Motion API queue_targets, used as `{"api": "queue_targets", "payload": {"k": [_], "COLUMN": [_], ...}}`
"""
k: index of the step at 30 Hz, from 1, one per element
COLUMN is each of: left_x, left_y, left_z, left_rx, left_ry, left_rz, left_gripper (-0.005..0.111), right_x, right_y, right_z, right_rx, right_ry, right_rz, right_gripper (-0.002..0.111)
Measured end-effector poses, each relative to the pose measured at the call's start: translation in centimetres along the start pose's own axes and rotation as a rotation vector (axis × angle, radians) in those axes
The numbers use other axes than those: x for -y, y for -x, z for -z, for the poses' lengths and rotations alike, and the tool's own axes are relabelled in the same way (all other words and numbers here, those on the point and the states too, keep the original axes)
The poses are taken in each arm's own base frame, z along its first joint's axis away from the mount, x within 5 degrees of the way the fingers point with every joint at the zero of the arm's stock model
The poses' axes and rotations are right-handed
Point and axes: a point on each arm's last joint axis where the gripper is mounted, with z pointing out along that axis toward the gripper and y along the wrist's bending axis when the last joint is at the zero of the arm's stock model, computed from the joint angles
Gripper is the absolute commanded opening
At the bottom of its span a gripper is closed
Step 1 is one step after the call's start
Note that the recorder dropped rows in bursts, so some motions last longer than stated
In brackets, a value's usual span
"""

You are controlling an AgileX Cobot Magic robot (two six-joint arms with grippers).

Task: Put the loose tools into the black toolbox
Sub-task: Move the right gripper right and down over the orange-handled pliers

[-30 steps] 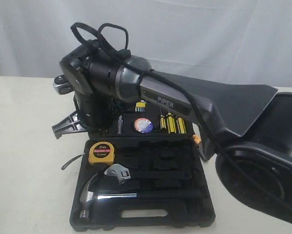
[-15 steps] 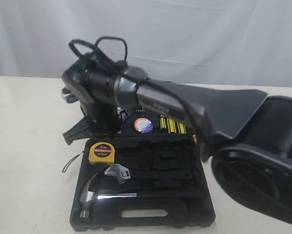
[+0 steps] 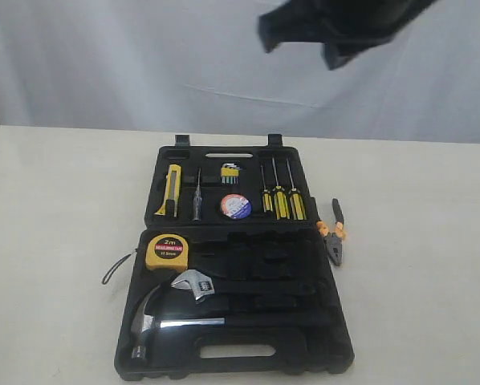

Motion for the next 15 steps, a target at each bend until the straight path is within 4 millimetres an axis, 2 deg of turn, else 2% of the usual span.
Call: {"api": "queue_targets", "payload": {"k": [1, 2, 3, 4, 5, 9, 15], "left_x": [0.0, 0.0, 0.0, 0.0, 0.0, 0.0, 0.0], "left_y": [0.0, 0.0, 0.0, 0.0, 0.0, 0.0, 0.0], "left_z": [0.0, 0.0, 0.0, 0.0, 0.0, 0.0, 0.0], "left_rx": [0.000, 0.000, 0.000, 0.000, 0.000, 0.000, 0.000], "left_ry": [0.000, 0.000, 0.000, 0.000, 0.000, 0.000, 0.000], "left_rz": [0.000, 0.000, 0.000, 0.000, 0.000, 0.000, 0.000], "left_gripper": [0.000, 0.000, 0.000, 0.000, 0.000, 0.000, 0.000], "right_x": [1.4, 3.7, 5.2, 5.8, 6.5, 7.3, 6.7], "right_y": [-0.8, -2.0, -3.1, -3.8, -4.8, -6.7, -7.9], "right_z": [-0.6, -2.3, -4.1, -5.1, -7.0, -10.8, -15.3], "right_rx": [-0.039, -0.098, -0.144, -0.164, -0.193, -0.244, -0.316], "right_ry": [-0.016, -0.032, -0.020, -0.006, 0.015, 0.015, 0.026], "right_rz": [-0.033, -0.096, -0.135, -0.149, -0.166, -0.165, -0.129], "right_gripper": [0.000, 0.000, 0.000, 0.000, 0.000, 0.000, 0.000]}}
